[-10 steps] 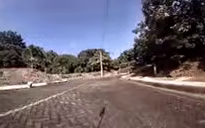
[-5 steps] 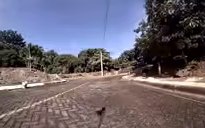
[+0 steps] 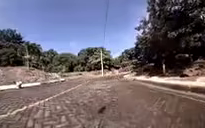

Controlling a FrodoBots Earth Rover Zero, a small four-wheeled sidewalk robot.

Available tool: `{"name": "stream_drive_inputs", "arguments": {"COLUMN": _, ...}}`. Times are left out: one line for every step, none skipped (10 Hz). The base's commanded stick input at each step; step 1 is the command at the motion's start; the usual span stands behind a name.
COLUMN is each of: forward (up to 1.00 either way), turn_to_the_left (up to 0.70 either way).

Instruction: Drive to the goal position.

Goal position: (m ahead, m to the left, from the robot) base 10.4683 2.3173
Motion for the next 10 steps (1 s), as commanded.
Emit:
{"name": "stream_drive_inputs", "arguments": {"forward": 1.0, "turn_to_the_left": 0.0}}
{"name": "stream_drive_inputs", "arguments": {"forward": 1.0, "turn_to_the_left": 0.0}}
{"name": "stream_drive_inputs", "arguments": {"forward": 1.0, "turn_to_the_left": 0.0}}
{"name": "stream_drive_inputs", "arguments": {"forward": 1.0, "turn_to_the_left": 0.0}}
{"name": "stream_drive_inputs", "arguments": {"forward": 1.0, "turn_to_the_left": 0.0}}
{"name": "stream_drive_inputs", "arguments": {"forward": 1.0, "turn_to_the_left": 0.0}}
{"name": "stream_drive_inputs", "arguments": {"forward": 1.0, "turn_to_the_left": 0.0}}
{"name": "stream_drive_inputs", "arguments": {"forward": 1.0, "turn_to_the_left": 0.0}}
{"name": "stream_drive_inputs", "arguments": {"forward": 1.0, "turn_to_the_left": 0.0}}
{"name": "stream_drive_inputs", "arguments": {"forward": 1.0, "turn_to_the_left": 0.0}}
